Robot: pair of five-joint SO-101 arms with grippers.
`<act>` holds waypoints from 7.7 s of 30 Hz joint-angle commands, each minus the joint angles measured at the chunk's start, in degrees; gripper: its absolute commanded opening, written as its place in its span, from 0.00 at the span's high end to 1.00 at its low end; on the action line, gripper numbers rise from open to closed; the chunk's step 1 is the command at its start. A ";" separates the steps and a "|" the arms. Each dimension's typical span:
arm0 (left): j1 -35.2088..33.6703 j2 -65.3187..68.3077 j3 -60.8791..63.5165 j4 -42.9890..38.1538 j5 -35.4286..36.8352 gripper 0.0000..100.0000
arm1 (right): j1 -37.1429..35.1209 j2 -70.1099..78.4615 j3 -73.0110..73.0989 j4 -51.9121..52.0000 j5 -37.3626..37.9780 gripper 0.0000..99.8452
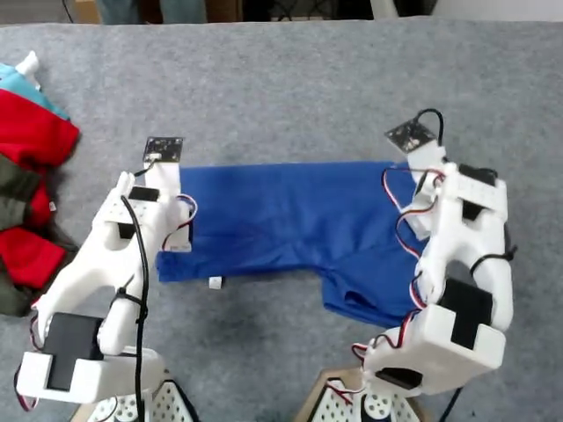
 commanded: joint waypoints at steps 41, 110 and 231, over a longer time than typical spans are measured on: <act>-1.19 -16.62 -3.30 13.01 -6.95 0.97 | -3.60 -14.02 -11.47 20.22 7.47 0.99; -6.73 -22.07 4.53 14.07 -6.86 0.97 | -8.97 -39.16 19.91 17.93 47.21 0.99; 14.46 3.52 -35.74 18.11 1.76 0.97 | 20.57 0.84 6.11 -16.88 -21.19 0.99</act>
